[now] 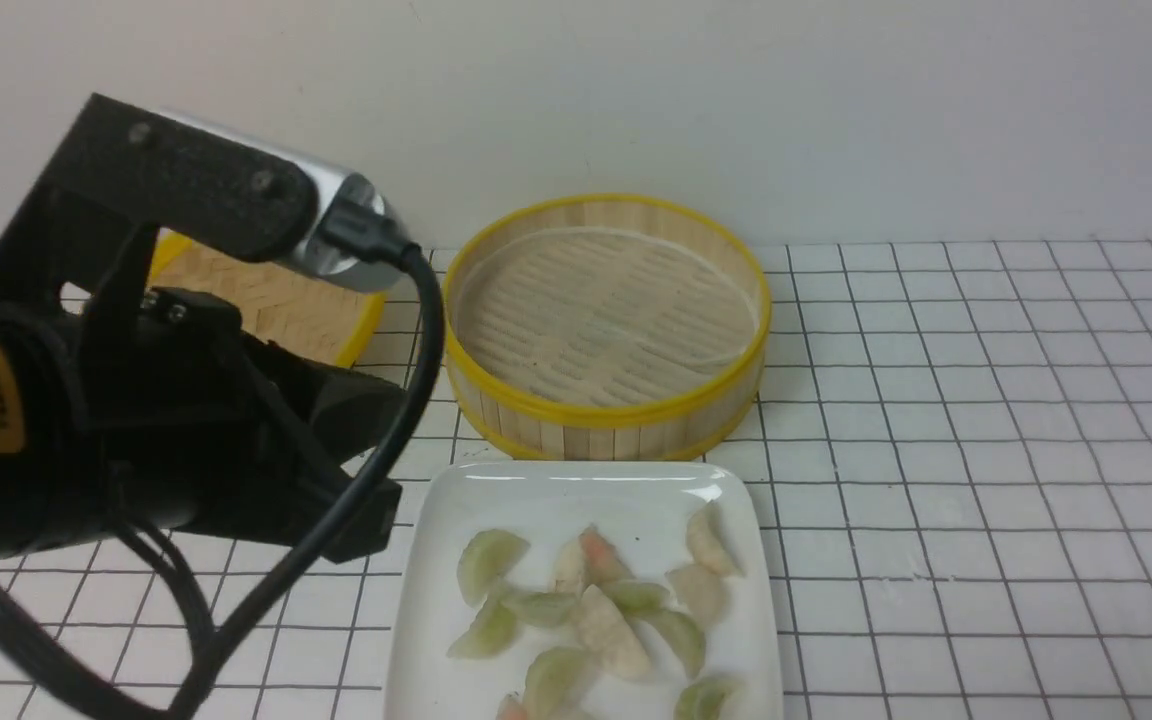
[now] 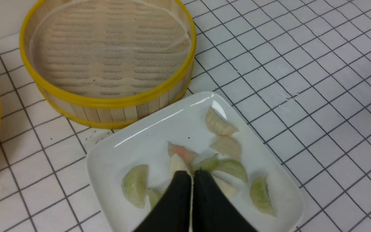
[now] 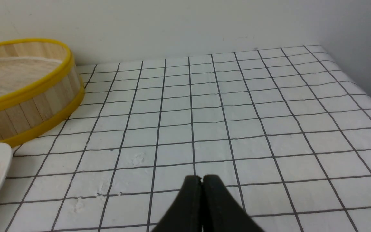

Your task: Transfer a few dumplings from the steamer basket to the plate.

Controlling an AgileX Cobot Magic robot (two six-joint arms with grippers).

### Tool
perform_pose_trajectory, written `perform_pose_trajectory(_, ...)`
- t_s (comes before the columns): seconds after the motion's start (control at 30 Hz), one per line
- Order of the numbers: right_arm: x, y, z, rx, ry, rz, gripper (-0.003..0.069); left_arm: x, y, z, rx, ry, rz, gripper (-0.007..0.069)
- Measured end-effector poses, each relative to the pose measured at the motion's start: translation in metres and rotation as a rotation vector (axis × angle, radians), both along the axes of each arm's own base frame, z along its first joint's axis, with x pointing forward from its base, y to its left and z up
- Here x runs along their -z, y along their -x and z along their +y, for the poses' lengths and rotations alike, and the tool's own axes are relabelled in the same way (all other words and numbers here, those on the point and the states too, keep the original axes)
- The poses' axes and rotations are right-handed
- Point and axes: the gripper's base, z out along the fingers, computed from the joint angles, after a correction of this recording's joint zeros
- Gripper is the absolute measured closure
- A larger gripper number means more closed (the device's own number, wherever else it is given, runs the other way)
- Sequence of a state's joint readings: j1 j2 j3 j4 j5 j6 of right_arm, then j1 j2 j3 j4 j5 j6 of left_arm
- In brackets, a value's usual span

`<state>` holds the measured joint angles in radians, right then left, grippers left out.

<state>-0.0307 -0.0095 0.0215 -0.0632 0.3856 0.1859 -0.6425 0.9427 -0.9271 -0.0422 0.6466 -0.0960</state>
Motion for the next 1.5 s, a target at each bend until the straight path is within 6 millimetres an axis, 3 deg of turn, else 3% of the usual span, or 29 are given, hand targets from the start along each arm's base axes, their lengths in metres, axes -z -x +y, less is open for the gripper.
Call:
perform_pose_trajectory(0.17, 0.0, 0.0, 0.0, 0.0, 0.0, 0.0, 0.0669, -0.019, 0.019, 0.021, -0.023, 0.01, -0.127, 0.0631)
perform_pose_trajectory(0.3, 0.0, 0.0, 0.0, 0.0, 0.0, 0.0, 0.0669, -0.039, 0.051, 0.051, -0.071, 0.058, -0.266, 0.0631)
perform_pose_trajectory(0.47, 0.0, 0.0, 0.0, 0.0, 0.0, 0.0, 0.0669, -0.029, 0.073, 0.072, -0.104, 0.085, -0.372, 0.0631)
perform_pose_trajectory(0.53, 0.0, 0.0, 0.0, 0.0, 0.0, 0.0, 0.0669, -0.008, 0.08, 0.082, -0.153, 0.097, -0.411, 0.0631)
perform_pose_trajectory(0.63, 0.0, 0.0, 0.0, 0.0, 0.0, 0.0, 0.0669, 0.042, 0.086, 0.093, -0.263, 0.086, -0.433, 0.0631)
perform_pose_trajectory(0.67, 0.0, 0.0, 0.0, 0.0, 0.0, 0.0, 0.0669, 0.044, 0.087, 0.094, -0.268, 0.092, -0.449, 0.0631)
perform_pose_trajectory(0.7, 0.0, 0.0, 0.0, 0.0, 0.0, 0.0, 0.0669, 0.069, 0.088, 0.097, -0.323, 0.066, -0.448, 0.0631)
perform_pose_trajectory(0.8, 0.0, 0.0, 0.0, 0.0, 0.0, 0.0, 0.0669, 0.117, 0.092, 0.106, -0.43, 0.015, -0.468, 0.0631)
perform_pose_trajectory(0.87, 0.0, 0.0, 0.0, 0.0, 0.0, 0.0, 0.0669, 0.135, 0.093, 0.108, -0.464, 0.004, -0.459, 0.0631)
perform_pose_trajectory(0.97, 0.0, 0.0, 0.0, 0.0, 0.0, 0.0, 0.0669, 0.177, 0.096, 0.111, -0.524, -0.002, -0.409, 0.0631)
perform_pose_trajectory(1.2, 0.0, 0.0, 0.0, 0.0, 0.0, 0.0, 0.0669, 0.194, 0.098, 0.11, -0.521, -0.021, -0.304, 0.0631)
perform_pose_trajectory(1.5, 0.0, 0.0, 0.0, 0.0, 0.0, 0.0, 0.0669, 0.194, 0.099, 0.11, -0.52, -0.024, -0.298, 0.0631)
